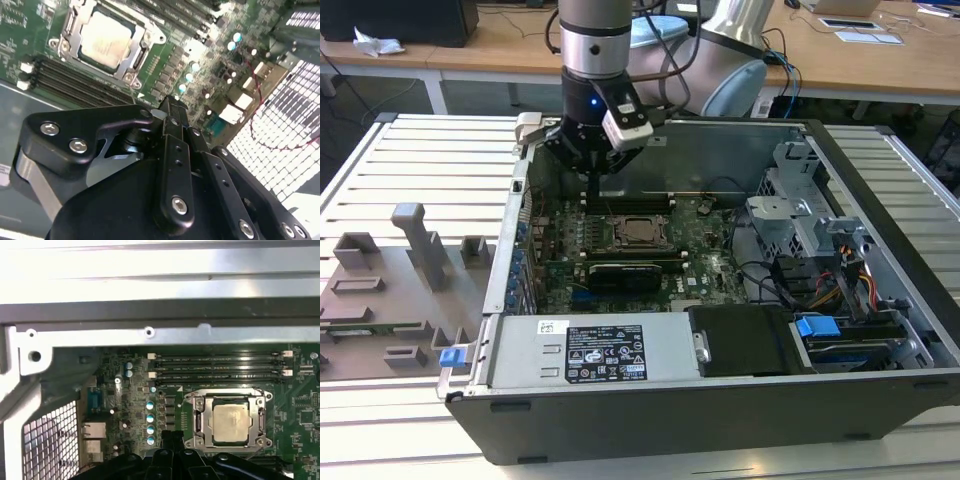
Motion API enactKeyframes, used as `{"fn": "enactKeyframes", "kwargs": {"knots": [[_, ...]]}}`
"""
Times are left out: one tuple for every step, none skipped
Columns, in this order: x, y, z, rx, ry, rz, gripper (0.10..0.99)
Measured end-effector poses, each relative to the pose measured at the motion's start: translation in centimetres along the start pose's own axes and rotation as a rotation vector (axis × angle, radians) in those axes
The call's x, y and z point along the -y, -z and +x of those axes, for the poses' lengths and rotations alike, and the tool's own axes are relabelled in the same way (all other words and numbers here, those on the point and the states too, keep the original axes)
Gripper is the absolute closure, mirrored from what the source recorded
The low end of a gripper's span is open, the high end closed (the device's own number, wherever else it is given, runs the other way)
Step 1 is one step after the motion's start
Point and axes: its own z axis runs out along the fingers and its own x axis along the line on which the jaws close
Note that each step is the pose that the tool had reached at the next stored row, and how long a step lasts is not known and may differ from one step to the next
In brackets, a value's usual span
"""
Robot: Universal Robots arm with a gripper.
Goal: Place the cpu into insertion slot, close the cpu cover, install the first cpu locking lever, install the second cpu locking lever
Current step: 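Install the first cpu locking lever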
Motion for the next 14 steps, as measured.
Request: {"fn": "enactKeyframes", "kwargs": {"knots": [[-0.22, -0.01, 0.07, 0.0001, 0.000, 0.000, 0.980], [-0.46, -0.02, 0.15, 0.0001, 0.000, 0.000, 0.980], [-0.93, -0.03, 0.28, 0.0001, 0.000, 0.000, 0.980], [-1.14, -0.04, 0.34, 0.0001, 0.000, 0.000, 0.980], [-1.42, -0.05, 0.43, 0.0000, 0.000, 0.000, 0.980], [-1.83, -0.08, 0.48, 0.0001, 0.000, 0.000, 0.980], [-1.94, -0.10, 0.49, 0.0000, 0.000, 0.000, 0.980], [-2.02, -0.17, 0.48, 0.0001, 0.000, 0.000, 0.980], [-2.12, -0.29, 0.48, 0.0001, 0.000, 0.000, 0.980], [-2.21, -0.34, 0.47, 0.0001, 0.000, 0.000, 0.980], [-2.33, -0.39, 0.44, 0.0001, 0.000, 0.000, 0.980], [-2.59, -0.43, 0.29, 0.0001, 0.000, 0.000, 0.980], [-2.73, -0.45, 0.16, 0.0001, 0.000, 0.000, 0.980], [-2.81, -0.46, 0.07, 0.0001, 0.000, 0.000, 0.980]]}}
